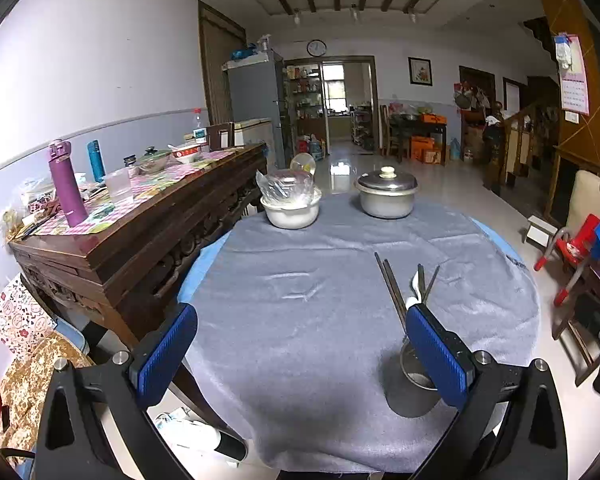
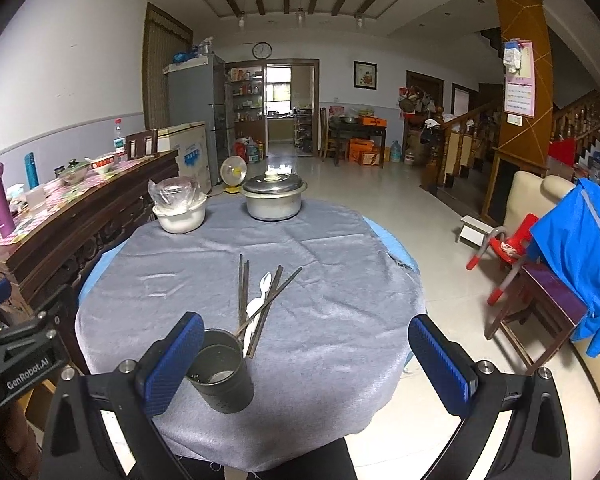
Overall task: Organize utensils
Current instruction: 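Move both tools toward the dark chopsticks lying beside the metal cup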
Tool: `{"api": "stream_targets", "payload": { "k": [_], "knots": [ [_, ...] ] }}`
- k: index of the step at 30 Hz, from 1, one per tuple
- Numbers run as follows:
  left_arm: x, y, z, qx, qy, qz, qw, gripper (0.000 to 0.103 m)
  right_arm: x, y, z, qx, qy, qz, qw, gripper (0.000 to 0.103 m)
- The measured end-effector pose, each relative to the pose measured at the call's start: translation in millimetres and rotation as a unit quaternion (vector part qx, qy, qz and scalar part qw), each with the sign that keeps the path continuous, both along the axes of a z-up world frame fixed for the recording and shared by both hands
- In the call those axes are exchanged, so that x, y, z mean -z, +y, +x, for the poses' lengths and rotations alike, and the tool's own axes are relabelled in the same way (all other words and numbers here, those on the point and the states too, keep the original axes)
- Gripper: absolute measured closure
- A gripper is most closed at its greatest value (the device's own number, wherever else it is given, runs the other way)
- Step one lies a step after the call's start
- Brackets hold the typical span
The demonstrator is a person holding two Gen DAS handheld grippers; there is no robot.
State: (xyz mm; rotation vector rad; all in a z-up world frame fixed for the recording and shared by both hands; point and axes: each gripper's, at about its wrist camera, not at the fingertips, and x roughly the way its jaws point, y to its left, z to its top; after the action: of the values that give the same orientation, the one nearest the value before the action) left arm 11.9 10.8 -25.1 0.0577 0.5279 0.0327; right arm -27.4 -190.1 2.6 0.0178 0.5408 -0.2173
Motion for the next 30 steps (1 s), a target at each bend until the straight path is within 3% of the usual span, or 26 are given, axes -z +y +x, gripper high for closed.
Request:
{"api": "stream_targets", "payload": {
  "k": [8, 16, 21, 26, 28, 30],
  "knots": [
    [4, -4, 18, -0.001, 0.009, 0.004, 1.0, 0.0, 3, -21, 15, 0.02, 0.006, 0.015, 1.0, 0.0],
    [19, 1, 47, -0.013, 0.027, -0.007, 0.9995, 0.0, 21, -25, 54, -0.004, 0.038, 0.033, 0.999, 0.0],
    [37, 10, 79, -0.013, 0.06, -0.02, 0.9979, 0.0, 32, -39, 89, -0.031, 0.058, 0.082, 0.994, 0.0],
    [49, 29, 117, -0.024, 0.089, -0.044, 0.9948, 0.0, 52, -59, 141, -0.078, 0.096, 0.162, 0.979, 0.002],
    [53, 35, 131, -0.028, 0.098, -0.052, 0.9935, 0.0, 62, -64, 163, -0.084, 0.11, 0.182, 0.973, 0.006],
    [57, 38, 145, -0.027, 0.107, -0.054, 0.9925, 0.0, 72, -71, 189, -0.091, 0.126, 0.207, 0.966, 0.018]
  ]
}}
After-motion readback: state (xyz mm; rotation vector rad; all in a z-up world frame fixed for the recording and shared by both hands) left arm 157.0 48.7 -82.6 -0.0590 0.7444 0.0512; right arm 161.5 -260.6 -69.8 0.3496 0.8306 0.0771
